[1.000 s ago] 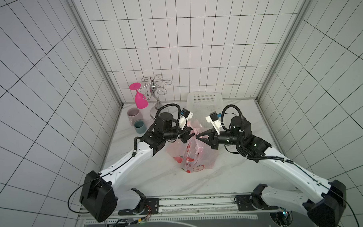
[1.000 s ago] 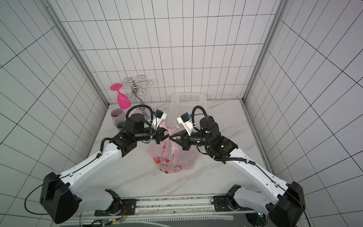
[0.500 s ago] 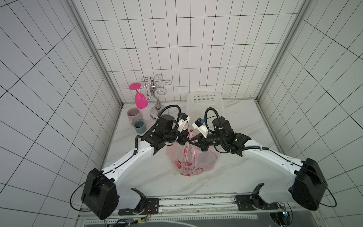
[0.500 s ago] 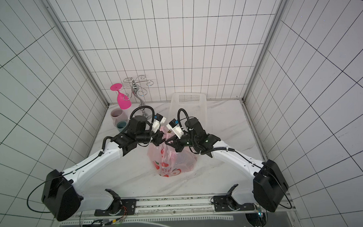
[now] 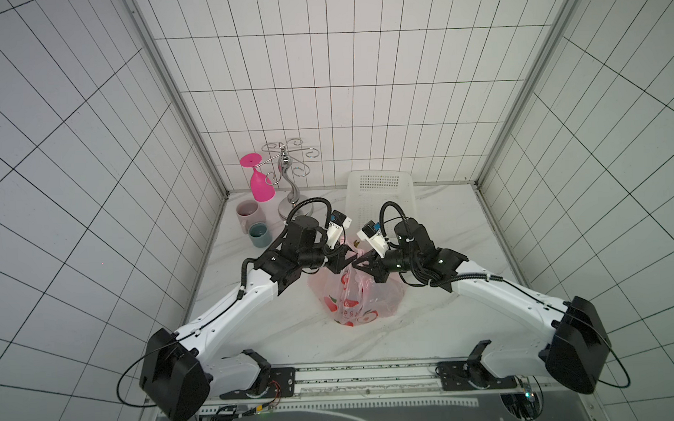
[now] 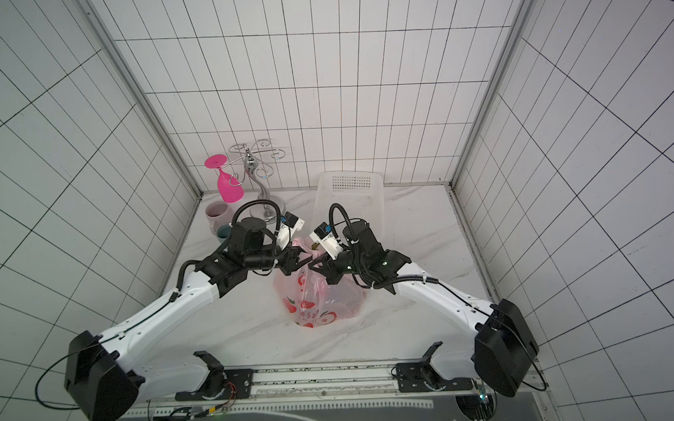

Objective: Place the pineapple into a plastic bag & tie a knot
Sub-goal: Cross the plastic bag at the center of the board.

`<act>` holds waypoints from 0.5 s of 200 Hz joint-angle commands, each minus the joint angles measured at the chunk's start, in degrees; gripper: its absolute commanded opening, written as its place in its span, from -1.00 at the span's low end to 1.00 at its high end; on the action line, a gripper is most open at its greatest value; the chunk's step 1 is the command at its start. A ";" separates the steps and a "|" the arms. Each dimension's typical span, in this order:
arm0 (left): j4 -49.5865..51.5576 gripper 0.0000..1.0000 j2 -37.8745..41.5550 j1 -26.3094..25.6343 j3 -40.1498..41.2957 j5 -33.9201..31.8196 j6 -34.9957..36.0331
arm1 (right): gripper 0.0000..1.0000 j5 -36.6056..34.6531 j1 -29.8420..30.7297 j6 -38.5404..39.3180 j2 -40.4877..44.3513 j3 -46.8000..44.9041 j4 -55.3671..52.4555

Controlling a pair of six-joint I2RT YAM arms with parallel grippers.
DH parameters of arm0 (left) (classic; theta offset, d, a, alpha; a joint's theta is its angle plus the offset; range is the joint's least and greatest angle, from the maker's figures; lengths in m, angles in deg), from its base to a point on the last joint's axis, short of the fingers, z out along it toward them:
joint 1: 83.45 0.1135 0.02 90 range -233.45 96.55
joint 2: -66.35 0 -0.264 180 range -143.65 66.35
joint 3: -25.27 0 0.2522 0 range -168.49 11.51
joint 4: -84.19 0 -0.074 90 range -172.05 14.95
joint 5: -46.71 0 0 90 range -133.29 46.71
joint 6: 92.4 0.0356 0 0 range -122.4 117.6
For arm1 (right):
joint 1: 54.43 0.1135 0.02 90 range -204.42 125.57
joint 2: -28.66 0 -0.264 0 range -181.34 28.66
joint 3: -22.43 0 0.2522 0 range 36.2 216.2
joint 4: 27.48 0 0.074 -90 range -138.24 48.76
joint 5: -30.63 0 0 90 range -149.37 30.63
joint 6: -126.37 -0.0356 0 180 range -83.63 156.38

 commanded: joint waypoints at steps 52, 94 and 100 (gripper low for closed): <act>0.19 -0.57 2.62 -0.76 0.76 3.04 0.49 | -1.00 1.40 -1.32 -1.04 1.35 2.43 -1.05; -0.74 -0.56 0.30 -0.78 -0.45 1.09 -1.22 | -1.00 4.79 -1.03 -0.78 2.10 1.35 0.06; -0.69 -0.55 -0.19 -0.74 -0.74 0.69 -1.33 | -1.00 5.44 -0.99 -0.78 2.30 1.19 0.30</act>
